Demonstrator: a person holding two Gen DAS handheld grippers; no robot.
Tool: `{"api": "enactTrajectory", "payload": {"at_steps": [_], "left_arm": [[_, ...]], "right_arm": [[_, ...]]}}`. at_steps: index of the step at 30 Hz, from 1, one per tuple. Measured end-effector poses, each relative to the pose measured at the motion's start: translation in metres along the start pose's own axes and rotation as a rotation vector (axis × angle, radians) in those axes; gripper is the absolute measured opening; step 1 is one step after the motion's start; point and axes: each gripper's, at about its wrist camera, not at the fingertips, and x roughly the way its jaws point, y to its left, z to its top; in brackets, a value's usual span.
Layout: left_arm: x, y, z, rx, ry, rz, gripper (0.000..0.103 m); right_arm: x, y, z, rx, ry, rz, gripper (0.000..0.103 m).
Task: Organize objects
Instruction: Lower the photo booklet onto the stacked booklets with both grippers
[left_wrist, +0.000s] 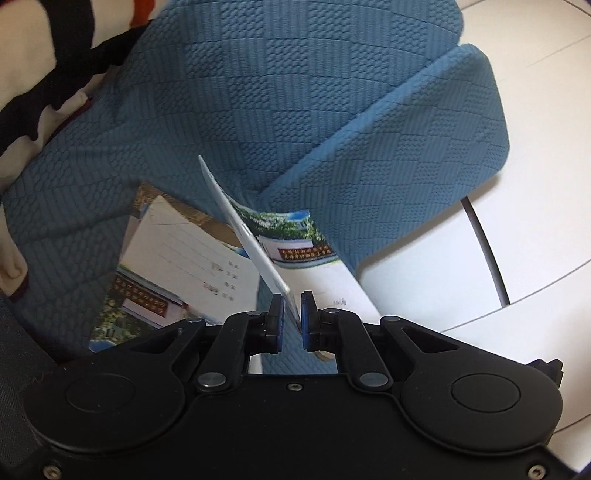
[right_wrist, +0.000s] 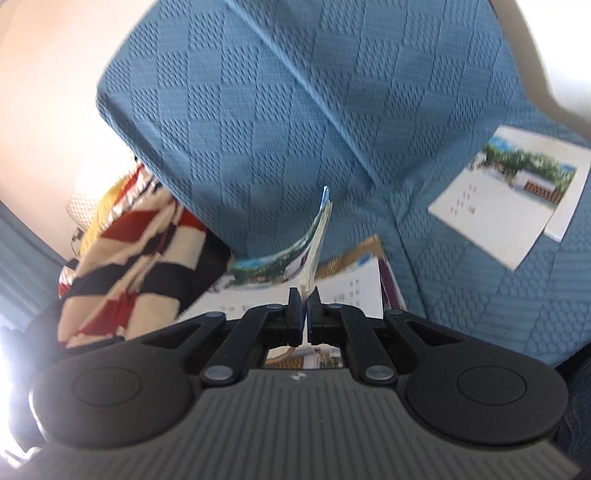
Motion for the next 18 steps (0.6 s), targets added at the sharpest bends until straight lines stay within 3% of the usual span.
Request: {"api": "enactTrajectory", "payload": {"at_steps": [9, 18], "left_arm": [[0.024, 0.047, -0.002, -0.086, -0.003, 0.07, 0.009], [0.039, 0.063, -0.009, -0.081, 0.025, 0.172, 0.006]], "right_arm": [[0.043, 0.003, -0.022, -0.058, 0.09, -0.063, 0.006], [0.064, 0.002, -0.04, -0.114, 0.142, -0.107, 0.006]]}}
